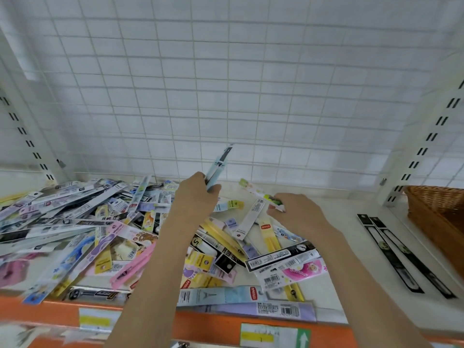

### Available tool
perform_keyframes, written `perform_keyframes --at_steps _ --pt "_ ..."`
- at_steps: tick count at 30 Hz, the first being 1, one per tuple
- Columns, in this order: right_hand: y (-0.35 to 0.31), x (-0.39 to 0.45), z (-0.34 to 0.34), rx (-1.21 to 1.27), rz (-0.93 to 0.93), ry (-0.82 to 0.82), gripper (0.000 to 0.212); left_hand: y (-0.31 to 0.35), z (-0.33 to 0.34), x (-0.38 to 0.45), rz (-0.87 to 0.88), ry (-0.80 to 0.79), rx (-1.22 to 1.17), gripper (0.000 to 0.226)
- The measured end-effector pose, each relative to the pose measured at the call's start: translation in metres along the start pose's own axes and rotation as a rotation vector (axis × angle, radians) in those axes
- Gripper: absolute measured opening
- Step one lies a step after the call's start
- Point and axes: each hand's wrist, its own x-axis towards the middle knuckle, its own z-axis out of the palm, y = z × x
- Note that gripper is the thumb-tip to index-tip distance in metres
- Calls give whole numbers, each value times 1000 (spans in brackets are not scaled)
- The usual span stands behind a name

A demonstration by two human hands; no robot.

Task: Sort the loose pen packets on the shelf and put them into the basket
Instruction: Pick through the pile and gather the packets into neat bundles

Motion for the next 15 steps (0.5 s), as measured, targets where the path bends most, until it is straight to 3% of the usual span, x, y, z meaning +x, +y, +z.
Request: perform_keyframes --at_steps 7,15 --pt "-17 37 24 -163 -201 -254 29 -24 -17 -17 -58 46 -20 23" --pt "-16 47 24 -301 -272 -271 39 -38 -19 -25 -90 23 -31 28"
